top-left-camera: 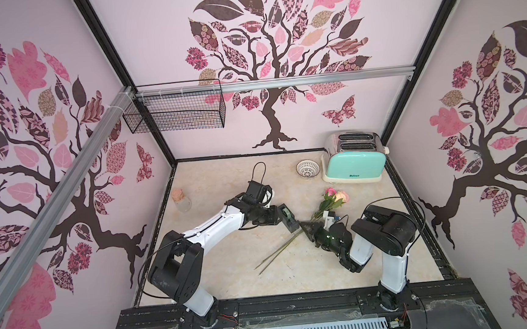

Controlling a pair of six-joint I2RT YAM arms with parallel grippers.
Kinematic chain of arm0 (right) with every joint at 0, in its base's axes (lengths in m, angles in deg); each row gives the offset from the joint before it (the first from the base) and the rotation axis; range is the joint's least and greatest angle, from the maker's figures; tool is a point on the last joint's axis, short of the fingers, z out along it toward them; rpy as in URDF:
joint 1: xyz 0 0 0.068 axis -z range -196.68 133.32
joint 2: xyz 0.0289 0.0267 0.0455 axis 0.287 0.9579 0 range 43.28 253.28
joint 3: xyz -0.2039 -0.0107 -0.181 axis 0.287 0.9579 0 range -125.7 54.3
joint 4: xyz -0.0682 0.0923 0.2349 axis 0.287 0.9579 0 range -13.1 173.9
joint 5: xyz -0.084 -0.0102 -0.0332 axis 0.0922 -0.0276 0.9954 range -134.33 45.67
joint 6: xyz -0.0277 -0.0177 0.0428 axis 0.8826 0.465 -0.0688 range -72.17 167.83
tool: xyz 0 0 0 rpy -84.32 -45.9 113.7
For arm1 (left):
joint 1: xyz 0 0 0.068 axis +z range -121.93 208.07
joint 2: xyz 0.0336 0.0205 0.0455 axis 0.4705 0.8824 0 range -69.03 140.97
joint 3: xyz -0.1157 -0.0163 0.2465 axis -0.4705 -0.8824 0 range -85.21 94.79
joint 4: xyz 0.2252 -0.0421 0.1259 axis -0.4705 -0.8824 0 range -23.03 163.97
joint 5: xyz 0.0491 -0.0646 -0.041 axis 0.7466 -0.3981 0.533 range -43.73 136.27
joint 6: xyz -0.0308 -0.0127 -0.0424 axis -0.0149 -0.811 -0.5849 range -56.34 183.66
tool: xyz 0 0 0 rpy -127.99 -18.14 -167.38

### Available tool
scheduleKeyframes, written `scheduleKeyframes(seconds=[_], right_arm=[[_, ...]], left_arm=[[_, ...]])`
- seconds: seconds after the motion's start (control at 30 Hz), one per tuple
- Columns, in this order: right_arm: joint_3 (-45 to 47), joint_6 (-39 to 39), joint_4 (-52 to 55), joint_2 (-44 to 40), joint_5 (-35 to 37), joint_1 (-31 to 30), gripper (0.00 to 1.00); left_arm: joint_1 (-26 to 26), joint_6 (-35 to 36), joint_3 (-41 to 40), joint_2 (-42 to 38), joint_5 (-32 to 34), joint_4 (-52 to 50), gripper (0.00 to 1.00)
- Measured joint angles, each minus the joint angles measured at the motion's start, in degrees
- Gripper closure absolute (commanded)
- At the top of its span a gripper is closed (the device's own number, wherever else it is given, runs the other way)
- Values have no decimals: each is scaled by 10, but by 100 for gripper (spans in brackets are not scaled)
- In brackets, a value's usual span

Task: Wrap bouquets with tape
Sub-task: Tear off the tape using the Tape Cutter.

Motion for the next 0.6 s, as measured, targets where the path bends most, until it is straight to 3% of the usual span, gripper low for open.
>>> scheduleKeyframes(seconds=[0.2, 0.3, 0.6], right_arm=[[0, 0, 0, 0, 0, 0, 100], [0, -1, 0, 0, 0, 0, 100], [0, -3, -2, 0, -2, 0, 100]], left_arm=[[-66, 31, 29, 28, 60, -23, 51], [-102, 43, 34, 41, 105, -33, 42], [-124, 54, 69, 89, 181, -51, 42]])
